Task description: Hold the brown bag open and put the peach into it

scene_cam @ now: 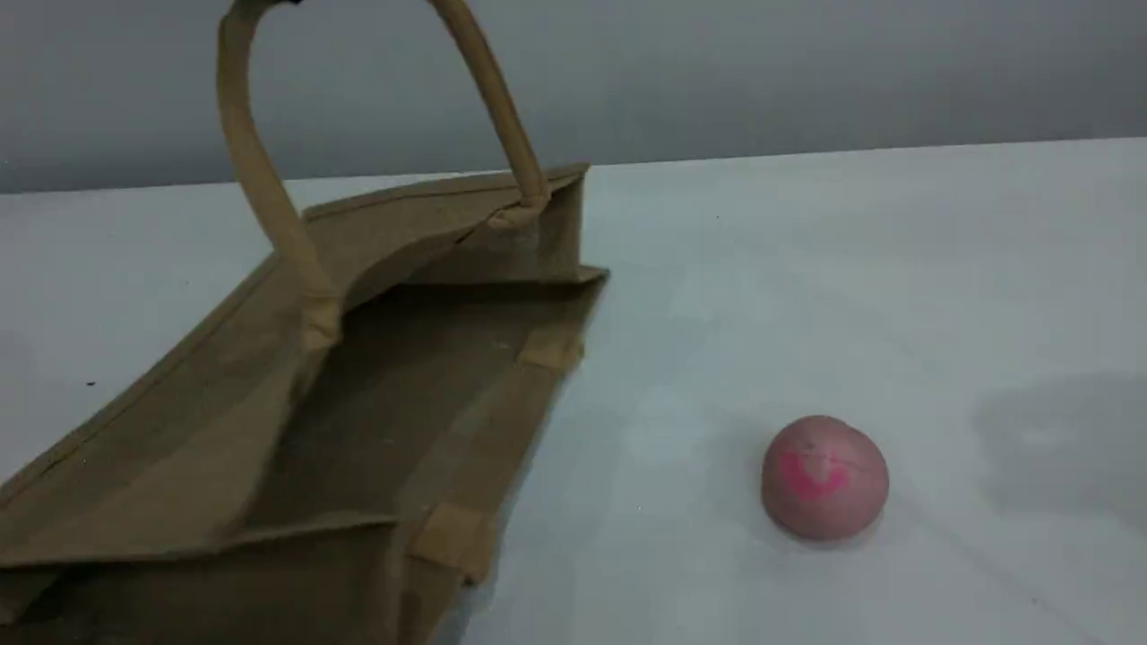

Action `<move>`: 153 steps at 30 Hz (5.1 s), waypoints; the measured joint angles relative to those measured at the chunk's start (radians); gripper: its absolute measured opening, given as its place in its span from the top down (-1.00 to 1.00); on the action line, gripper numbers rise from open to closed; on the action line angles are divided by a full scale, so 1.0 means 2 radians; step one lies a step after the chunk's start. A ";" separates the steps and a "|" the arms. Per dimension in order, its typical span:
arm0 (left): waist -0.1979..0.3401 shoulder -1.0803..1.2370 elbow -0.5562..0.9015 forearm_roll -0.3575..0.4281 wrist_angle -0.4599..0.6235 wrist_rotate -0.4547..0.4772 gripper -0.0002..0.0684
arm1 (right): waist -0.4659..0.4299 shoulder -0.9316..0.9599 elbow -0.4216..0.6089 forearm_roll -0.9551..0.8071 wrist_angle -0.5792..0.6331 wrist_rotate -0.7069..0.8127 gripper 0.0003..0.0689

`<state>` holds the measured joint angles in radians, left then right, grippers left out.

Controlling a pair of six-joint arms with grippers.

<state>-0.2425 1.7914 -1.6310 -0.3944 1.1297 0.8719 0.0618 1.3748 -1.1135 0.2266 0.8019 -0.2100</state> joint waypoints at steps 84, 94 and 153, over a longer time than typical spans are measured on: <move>0.000 0.000 -0.094 -0.026 0.046 0.029 0.72 | 0.129 0.370 0.000 0.098 -0.070 -0.105 0.02; 0.000 0.000 -0.094 -0.026 0.046 0.030 0.72 | 0.129 0.364 0.000 0.058 -0.053 -0.093 0.93; 0.000 0.000 -0.113 -0.070 0.046 0.044 0.72 | 0.369 0.316 0.084 0.068 -0.621 -0.026 0.88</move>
<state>-0.2434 1.7923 -1.8576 -0.5348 1.2213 0.9604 0.8004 2.0064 -0.9458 0.3635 -0.4406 -0.2621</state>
